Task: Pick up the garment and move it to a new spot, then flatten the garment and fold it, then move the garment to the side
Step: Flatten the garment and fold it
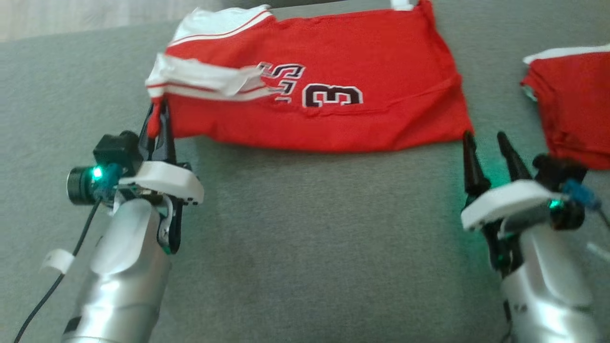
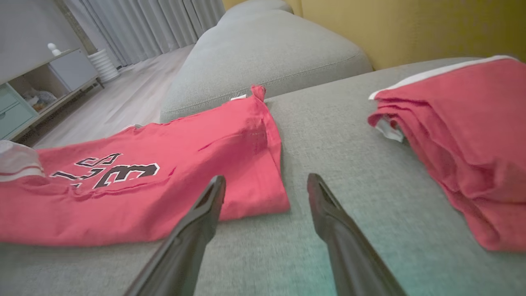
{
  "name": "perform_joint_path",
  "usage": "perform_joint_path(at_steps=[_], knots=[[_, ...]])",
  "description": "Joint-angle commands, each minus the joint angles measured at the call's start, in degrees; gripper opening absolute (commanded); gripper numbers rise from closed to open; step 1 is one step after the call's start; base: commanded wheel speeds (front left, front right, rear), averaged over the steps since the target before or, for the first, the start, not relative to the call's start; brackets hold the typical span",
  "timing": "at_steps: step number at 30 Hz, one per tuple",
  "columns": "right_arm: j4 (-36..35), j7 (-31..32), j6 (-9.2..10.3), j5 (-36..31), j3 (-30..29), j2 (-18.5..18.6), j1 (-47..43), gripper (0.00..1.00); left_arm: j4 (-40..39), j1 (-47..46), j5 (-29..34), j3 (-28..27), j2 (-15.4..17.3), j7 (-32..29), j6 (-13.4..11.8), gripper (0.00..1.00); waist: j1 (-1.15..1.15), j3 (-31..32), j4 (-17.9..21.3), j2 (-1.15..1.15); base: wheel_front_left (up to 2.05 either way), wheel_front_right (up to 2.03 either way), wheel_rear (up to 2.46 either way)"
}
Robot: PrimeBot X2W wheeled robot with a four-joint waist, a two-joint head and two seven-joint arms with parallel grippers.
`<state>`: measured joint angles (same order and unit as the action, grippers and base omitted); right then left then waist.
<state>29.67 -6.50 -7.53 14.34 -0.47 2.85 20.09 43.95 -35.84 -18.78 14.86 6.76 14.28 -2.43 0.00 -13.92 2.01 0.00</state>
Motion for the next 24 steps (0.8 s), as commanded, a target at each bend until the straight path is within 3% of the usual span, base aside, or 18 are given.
perform_joint_path(at_steps=[1,9,15,16,17,24], knots=[[-0.61,0.84,0.04,-0.59,0.23,0.03,3.18,1.00,-2.67,-0.12,0.68,-1.26,1.47,0.69,-0.03,0.00,0.00,-0.41,-1.09,0.00,0.00,0.00,0.00],[13.00,7.77,0.04,-5.22,-5.34,0.03,13.19,1.00,-6.01,1.68,1.87,1.02,0.46,0.71,0.83,0.00,0.00,-1.29,-3.45,0.00,0.00,0.00,0.00],[22.15,10.41,0.04,-8.67,-5.36,0.03,18.23,1.00,-6.17,1.53,2.09,2.20,-0.13,0.71,0.86,0.00,0.00,-1.77,-4.26,0.00,0.00,0.00,0.00],[23.38,10.66,0.04,-9.17,-5.05,0.03,18.82,0.85,-6.05,1.49,2.09,2.34,-0.16,0.71,0.87,0.00,0.00,-1.77,-4.31,0.00,0.00,0.00,0.00],[24.40,10.65,0.04,-9.84,-4.82,0.03,19.31,0.00,-5.87,1.47,2.08,2.45,-0.15,0.70,0.86,0.00,0.00,-1.73,-4.32,0.00,0.00,0.00,0.00],[28.20,5.94,0.04,-12.41,-5.96,0.03,20.17,0.00,-3.14,2.74,1.91,2.79,0.89,-0.39,0.13,0.00,0.00,1.03,-3.77,0.00,0.00,0.00,0.00]])
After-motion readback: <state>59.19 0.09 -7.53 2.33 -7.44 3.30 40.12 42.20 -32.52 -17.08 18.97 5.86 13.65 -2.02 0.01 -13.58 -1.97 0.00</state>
